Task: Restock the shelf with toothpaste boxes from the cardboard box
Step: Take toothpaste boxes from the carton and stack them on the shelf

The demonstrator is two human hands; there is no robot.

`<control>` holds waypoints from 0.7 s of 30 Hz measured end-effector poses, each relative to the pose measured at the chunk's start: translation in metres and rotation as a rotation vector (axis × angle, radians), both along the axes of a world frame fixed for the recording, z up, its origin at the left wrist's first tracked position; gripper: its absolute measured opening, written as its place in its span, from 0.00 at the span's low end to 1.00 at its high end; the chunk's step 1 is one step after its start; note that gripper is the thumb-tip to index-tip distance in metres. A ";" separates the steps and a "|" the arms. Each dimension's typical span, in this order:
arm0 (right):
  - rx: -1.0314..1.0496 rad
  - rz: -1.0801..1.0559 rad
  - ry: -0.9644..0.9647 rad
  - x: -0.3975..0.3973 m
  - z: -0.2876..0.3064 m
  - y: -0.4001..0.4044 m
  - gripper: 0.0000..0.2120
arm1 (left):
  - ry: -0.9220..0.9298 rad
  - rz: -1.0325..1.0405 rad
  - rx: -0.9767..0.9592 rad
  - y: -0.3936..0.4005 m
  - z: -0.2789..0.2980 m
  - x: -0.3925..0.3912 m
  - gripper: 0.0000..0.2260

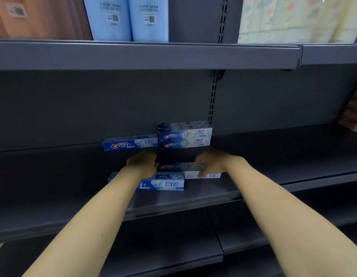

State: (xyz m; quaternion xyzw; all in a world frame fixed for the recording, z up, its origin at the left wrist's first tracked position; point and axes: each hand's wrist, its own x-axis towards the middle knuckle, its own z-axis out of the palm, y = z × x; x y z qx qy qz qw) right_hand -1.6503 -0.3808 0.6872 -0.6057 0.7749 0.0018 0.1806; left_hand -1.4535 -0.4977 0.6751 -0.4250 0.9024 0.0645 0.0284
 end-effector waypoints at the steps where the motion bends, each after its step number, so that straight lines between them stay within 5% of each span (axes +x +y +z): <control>1: -0.043 0.007 0.021 -0.002 -0.001 -0.001 0.21 | 0.020 0.004 0.022 -0.002 -0.002 -0.001 0.13; 11: -0.412 0.045 0.220 -0.012 -0.007 -0.001 0.19 | 0.367 -0.012 0.181 -0.003 -0.004 -0.005 0.13; 21: -0.428 0.011 0.062 -0.018 -0.022 -0.001 0.14 | 0.407 -0.006 0.046 0.004 -0.002 -0.007 0.22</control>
